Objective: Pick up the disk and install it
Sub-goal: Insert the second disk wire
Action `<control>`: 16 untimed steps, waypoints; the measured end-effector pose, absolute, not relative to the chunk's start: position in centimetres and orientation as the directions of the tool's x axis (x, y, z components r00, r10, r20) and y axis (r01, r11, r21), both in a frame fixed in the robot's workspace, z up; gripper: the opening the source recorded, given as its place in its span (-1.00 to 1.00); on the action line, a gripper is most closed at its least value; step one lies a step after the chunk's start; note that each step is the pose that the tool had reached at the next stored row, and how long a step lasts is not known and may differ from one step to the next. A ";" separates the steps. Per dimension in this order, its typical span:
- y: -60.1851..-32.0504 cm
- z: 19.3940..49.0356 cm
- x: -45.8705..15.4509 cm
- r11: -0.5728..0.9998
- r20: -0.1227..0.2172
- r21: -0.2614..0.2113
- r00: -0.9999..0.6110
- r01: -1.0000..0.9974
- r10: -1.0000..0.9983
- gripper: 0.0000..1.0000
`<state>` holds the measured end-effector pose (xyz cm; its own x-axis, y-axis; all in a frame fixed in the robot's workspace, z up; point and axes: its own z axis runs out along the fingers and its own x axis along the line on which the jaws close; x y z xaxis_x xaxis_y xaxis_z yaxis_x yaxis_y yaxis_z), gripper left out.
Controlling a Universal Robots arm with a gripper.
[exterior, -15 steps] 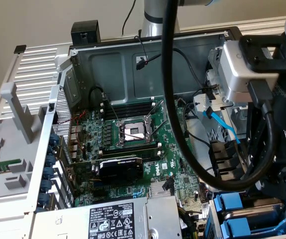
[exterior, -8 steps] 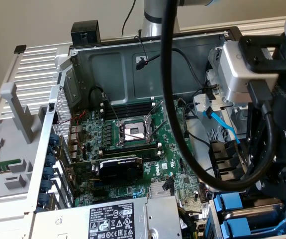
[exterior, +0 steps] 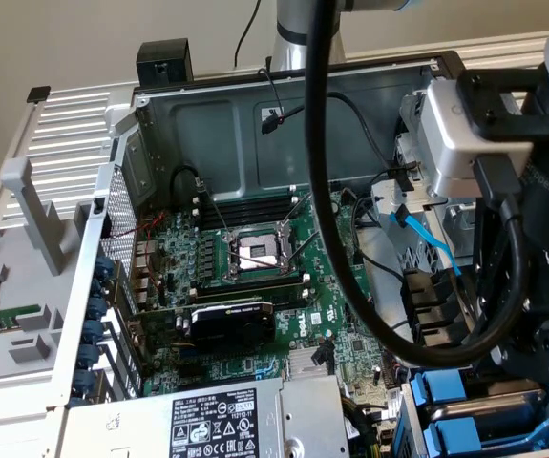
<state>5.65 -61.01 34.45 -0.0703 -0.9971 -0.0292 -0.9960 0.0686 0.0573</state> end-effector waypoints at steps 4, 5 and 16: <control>-61.0 34.5 5.6 0.069 -0.029 0.056 -0.070 -0.996 -0.997 -0.67; -61.0 34.5 5.6 0.069 -0.029 0.056 -0.070 -0.996 -0.997 -0.67; -61.2 34.5 5.6 0.069 -0.030 0.047 -0.070 -0.997 -0.997 -0.67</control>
